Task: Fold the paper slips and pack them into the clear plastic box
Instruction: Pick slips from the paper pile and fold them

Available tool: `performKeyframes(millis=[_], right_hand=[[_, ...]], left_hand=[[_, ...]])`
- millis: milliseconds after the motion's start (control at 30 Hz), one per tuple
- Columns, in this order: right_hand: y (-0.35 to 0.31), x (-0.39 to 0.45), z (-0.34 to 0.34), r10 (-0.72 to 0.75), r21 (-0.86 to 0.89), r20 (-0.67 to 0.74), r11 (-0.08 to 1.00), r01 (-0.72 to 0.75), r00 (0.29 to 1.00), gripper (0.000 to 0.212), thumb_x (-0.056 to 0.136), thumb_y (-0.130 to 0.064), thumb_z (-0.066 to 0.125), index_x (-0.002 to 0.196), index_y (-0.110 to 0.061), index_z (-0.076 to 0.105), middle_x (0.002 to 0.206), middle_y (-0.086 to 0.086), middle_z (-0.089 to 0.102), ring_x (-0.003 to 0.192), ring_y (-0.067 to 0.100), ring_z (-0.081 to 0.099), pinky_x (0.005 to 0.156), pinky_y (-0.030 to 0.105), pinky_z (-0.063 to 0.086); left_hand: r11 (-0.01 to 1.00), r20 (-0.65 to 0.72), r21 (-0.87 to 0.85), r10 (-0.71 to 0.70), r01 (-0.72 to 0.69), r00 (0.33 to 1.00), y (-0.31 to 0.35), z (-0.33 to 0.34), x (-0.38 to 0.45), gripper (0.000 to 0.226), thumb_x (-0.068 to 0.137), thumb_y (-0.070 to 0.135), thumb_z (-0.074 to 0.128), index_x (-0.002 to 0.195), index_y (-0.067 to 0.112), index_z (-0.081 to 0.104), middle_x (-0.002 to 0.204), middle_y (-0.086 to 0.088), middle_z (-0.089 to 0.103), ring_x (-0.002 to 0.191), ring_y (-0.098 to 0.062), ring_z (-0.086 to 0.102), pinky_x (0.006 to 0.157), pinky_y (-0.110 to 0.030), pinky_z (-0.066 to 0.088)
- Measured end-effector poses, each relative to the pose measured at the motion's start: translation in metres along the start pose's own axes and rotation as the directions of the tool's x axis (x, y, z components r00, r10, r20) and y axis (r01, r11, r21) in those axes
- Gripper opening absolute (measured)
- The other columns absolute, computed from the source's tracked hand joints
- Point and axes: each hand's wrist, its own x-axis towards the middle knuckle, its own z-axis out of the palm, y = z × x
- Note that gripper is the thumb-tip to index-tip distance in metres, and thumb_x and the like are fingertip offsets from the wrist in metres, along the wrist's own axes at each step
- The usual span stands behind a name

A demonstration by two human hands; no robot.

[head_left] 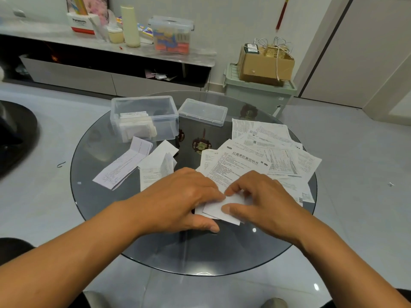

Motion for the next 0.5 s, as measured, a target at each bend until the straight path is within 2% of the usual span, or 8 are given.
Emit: performKeyframes(millis=[67,133,233,300,400,500], right_hand=[[-0.002,-0.0038,-0.0057,-0.028,0.041,0.098,0.999,0.024,0.995,0.039,0.078,-0.068,0.072,0.111,-0.056,0.056,0.119,-0.026,0.05,0.11,0.001,0.048,0.099,0.035,0.045],[-0.0043,-0.0072,-0.0093,-0.036,0.009,0.178,0.999,0.035,0.983,0.047,0.072,-0.072,0.074,0.111,-0.062,0.048,0.121,-0.029,0.047,0.111,-0.001,0.045,0.097,0.03,0.043],[-0.0021,-0.0076,-0.0063,-0.063,-0.086,0.135,0.993,0.075,0.989,0.056,0.074,-0.069,0.075,0.121,-0.055,0.047,0.124,-0.026,0.046,0.109,0.002,0.044,0.096,0.031,0.043],[0.0003,-0.0058,-0.0041,-0.066,-0.058,0.094,0.996,0.071,0.993,0.046,0.079,-0.065,0.072,0.117,-0.05,0.053,0.123,-0.025,0.049,0.107,0.003,0.047,0.094,0.034,0.047],[0.0047,-0.0028,-0.0029,-0.037,0.043,0.047,0.998,0.035,0.998,0.021,0.087,-0.06,0.066,0.099,-0.043,0.063,0.111,-0.024,0.058,0.099,0.004,0.056,0.089,0.039,0.053],[0.0049,-0.001,-0.0018,0.013,0.118,0.011,0.993,-0.014,1.0,0.019,0.094,-0.055,0.063,0.088,-0.037,0.067,0.101,-0.018,0.064,0.091,0.008,0.061,0.085,0.041,0.056]], left_hand=[[1.0,0.004,-0.002,-0.024,0.024,1.0,0.0005,-0.0005,0.0001,0.048,0.093,0.067,0.051,0.131,0.039,0.058,0.113,0.02,0.061,0.104,-0.003,0.051,0.095,-0.028,0.041],[0.999,-0.002,0.027,-0.03,0.03,1.0,0.0009,0.0,0.0009,0.04,0.093,0.057,0.052,0.127,0.036,0.059,0.108,0.016,0.062,0.1,-0.007,0.053,0.087,-0.033,0.046],[0.999,-0.023,0.031,-0.036,0.037,0.999,0.002,-0.0002,0.0018,0.03,0.094,0.046,0.05,0.115,0.03,0.064,0.098,0.012,0.064,0.092,-0.01,0.055,0.076,-0.035,0.049],[0.999,-0.05,0.032,-0.041,0.043,0.998,0.0018,-0.0006,0.0028,0.028,0.098,0.044,0.048,0.112,0.029,0.066,0.097,0.011,0.066,0.09,-0.01,0.058,0.073,-0.035,0.05],[0.997,-0.086,0.001,-0.081,0.082,0.993,0.0012,0.0011,0.0036,0.024,0.103,0.043,0.048,0.113,0.032,0.067,0.099,0.012,0.068,0.091,-0.008,0.059,0.072,-0.034,0.052],[0.986,-0.123,-0.088,-0.153,0.143,0.98,0.0018,0.0052,0.0038,0.021,0.103,0.042,0.051,0.12,0.037,0.062,0.104,0.013,0.068,0.093,-0.007,0.059,0.076,-0.034,0.053]])
